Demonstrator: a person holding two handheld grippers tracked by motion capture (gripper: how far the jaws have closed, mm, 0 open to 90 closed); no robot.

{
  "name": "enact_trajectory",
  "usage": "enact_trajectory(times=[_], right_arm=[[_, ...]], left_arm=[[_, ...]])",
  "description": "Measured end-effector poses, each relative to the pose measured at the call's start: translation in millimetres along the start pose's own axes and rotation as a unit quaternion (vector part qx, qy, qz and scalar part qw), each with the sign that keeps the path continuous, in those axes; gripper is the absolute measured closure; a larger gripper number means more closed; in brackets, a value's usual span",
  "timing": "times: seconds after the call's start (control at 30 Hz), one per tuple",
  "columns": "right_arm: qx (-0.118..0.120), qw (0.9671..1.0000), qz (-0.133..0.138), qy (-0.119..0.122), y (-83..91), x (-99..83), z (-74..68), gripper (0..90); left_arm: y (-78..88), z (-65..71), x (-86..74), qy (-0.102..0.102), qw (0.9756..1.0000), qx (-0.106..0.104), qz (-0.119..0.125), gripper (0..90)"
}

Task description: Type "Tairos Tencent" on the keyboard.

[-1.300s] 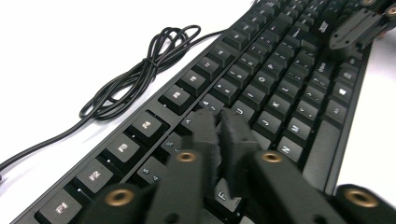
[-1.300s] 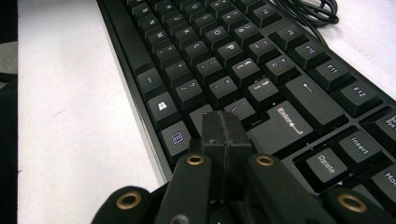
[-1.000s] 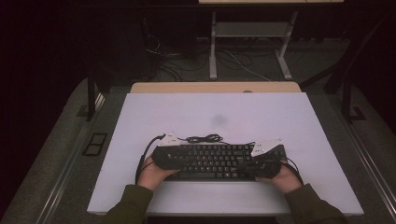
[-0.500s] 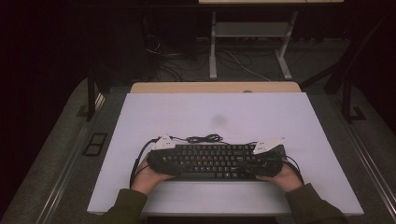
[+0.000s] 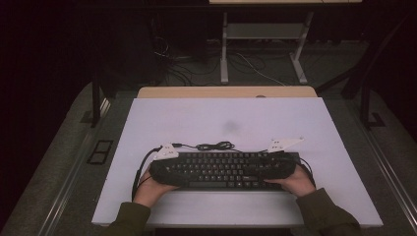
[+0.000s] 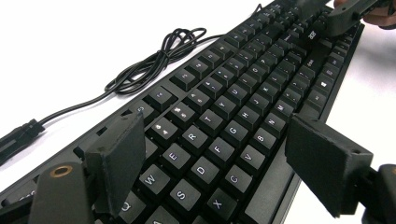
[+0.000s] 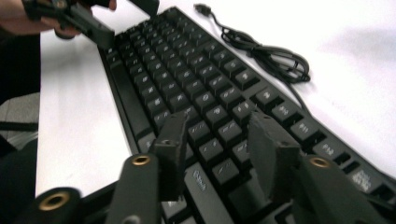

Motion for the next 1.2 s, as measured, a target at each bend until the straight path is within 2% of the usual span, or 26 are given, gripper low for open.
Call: enact_trajectory(times=[0.17,0.33,0.7,0.97,1.2], right_arm=[[-0.006,0.9998,0.018,-0.010,-7.8,8.0,2.0,38.0],[-0.004,0.9994,0.034,-0.009,-17.8,15.6,2.1,29.7],[0.004,0.9986,0.051,-0.009,-36.1,28.1,1.4,26.5],[0.004,0.9982,0.060,-0.008,-45.8,35.5,0.5,25.6],[0.005,0.9985,0.054,-0.004,-50.7,34.6,-1.8,24.9]], left_arm=[[-0.5,0.2,-1.2,-0.002,1.0000,0.002,-0.003,20.2],[-0.5,-0.4,-1.8,-0.004,0.9999,0.009,-0.005,21.9],[0.7,-3.6,-2.3,-0.001,0.9998,0.020,-0.003,28.3],[-1.1,-8.7,-2.4,-0.008,0.9992,0.037,-0.011,41.7],[-3.4,-12.7,-1.2,-0.007,0.9991,0.039,-0.013,61.9]])
Point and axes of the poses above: each handheld gripper's, and its own axes: y roughly backward along the jaws, x roughly out of its top, z roughly to its right, the point moved 2 cm from there along -y, roughly forward along the jaws, and after that the axes turned 2 degrees about y, right-handed, at the moved point
